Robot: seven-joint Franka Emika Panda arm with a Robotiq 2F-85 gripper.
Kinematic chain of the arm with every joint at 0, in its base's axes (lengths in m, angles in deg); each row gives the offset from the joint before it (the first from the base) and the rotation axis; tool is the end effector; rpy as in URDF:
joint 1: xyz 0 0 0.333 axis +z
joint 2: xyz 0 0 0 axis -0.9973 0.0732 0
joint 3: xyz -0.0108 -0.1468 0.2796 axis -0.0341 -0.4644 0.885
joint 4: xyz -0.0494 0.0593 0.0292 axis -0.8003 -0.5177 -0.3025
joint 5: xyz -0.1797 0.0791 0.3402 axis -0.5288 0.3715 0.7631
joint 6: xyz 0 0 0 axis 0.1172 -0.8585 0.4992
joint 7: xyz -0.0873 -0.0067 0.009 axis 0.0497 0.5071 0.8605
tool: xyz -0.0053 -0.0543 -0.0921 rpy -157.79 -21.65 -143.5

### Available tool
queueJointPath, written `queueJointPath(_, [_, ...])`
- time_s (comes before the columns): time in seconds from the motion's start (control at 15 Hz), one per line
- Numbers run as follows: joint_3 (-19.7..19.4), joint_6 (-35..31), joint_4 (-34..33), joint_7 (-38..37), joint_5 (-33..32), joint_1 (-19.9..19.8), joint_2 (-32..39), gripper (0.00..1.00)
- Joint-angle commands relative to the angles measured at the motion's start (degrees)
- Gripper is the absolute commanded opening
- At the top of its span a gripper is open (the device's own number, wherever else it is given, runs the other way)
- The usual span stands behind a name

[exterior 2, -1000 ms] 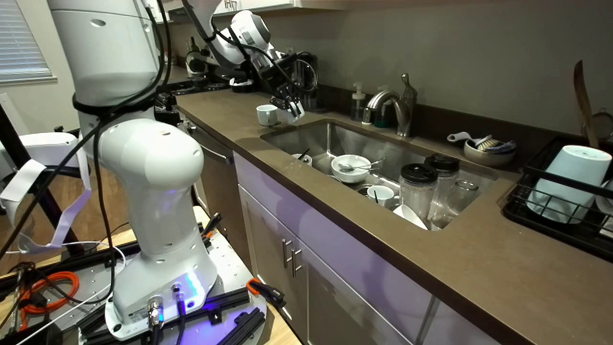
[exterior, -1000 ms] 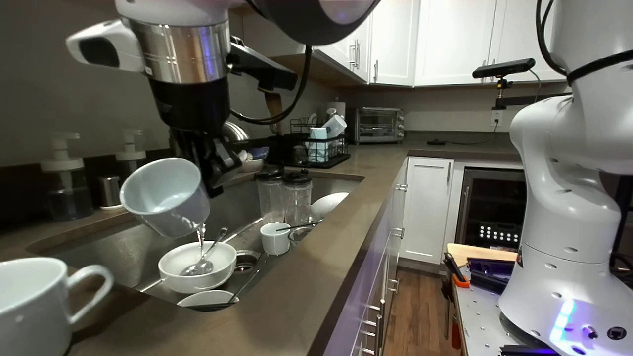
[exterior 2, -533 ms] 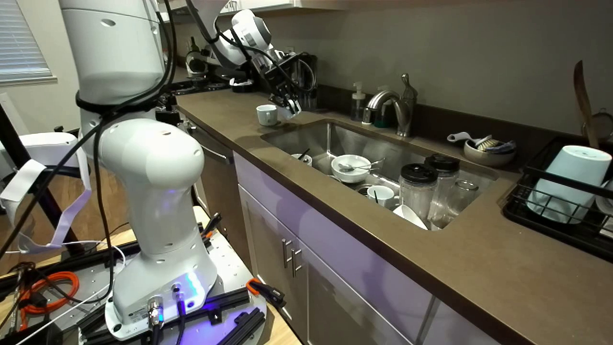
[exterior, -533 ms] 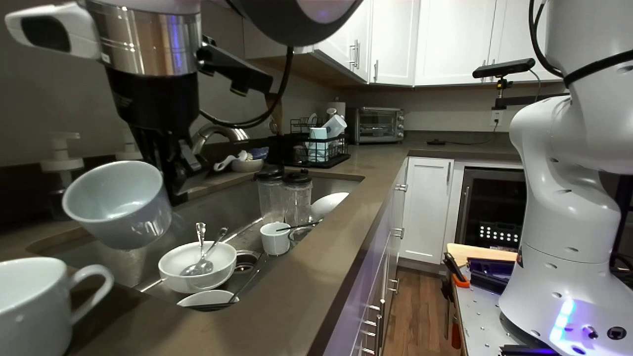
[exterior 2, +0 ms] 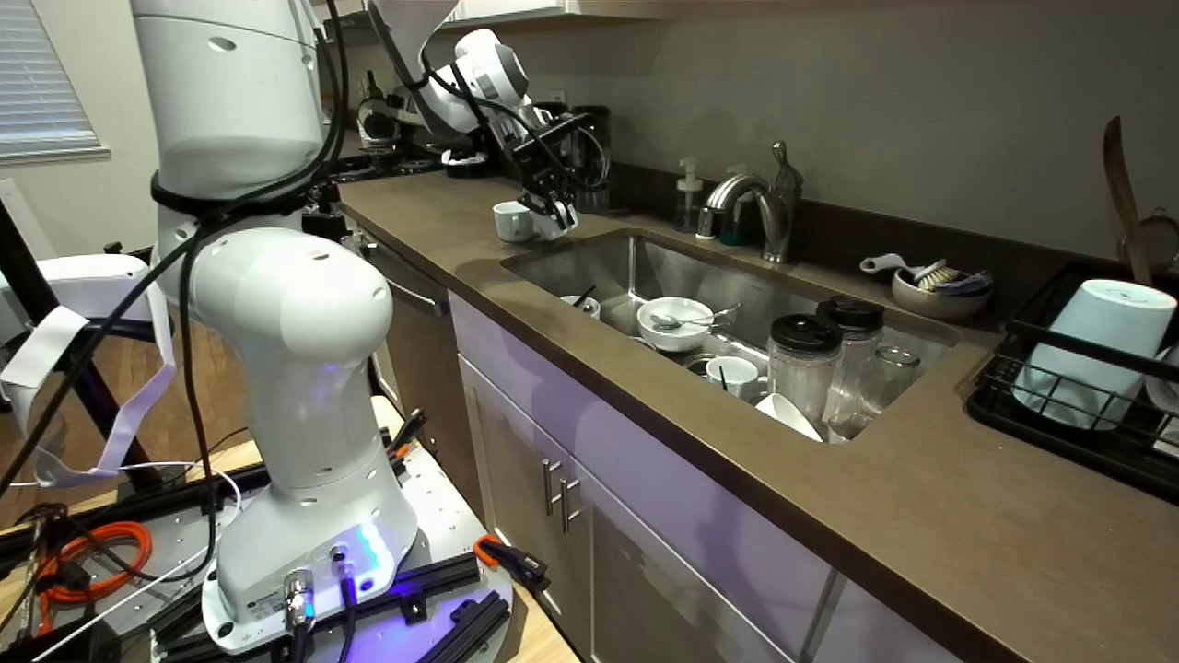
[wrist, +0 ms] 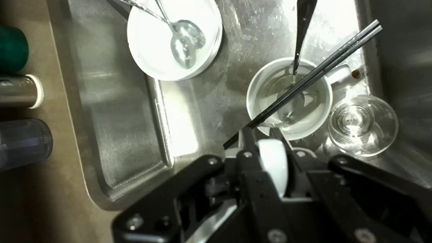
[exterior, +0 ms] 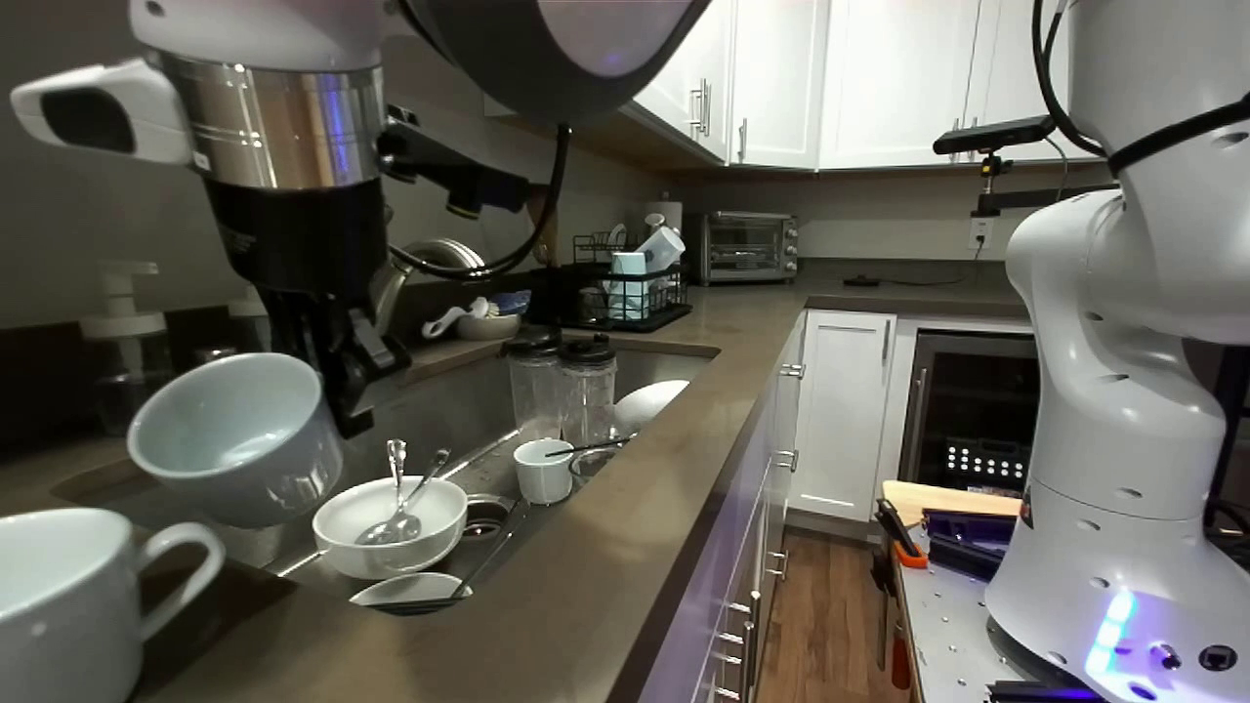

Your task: Pour the water in the white cup on the right into the sink then place it on the left

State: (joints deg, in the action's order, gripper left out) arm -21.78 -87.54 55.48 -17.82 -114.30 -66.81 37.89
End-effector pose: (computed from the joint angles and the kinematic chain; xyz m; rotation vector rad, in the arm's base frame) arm 0.4851 0.3365 0.3828 2.1351 1.6204 0.1003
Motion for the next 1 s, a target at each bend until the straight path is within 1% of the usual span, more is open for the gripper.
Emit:
queueJointPath(0.0, [0.3, -0.9, -1.3, 3.7, 3.7, 0.0, 0.6, 0.04])
queueJointPath(0.13, [0.5, -0.8, -1.5, 4.3, 4.7, 0.2, 0.9, 0.04])
queueJointPath(0.53, [0.9, 0.1, -1.7, 3.7, 4.1, 1.1, 1.5, 0.04])
queueJointPath(0.6, [0.5, 0.1, -0.4, 1.9, 3.3, 1.2, 1.1, 0.15])
queueJointPath(0.93, [0.5, 0.1, -0.5, 1.9, 3.3, 1.3, 1.3, 0.15])
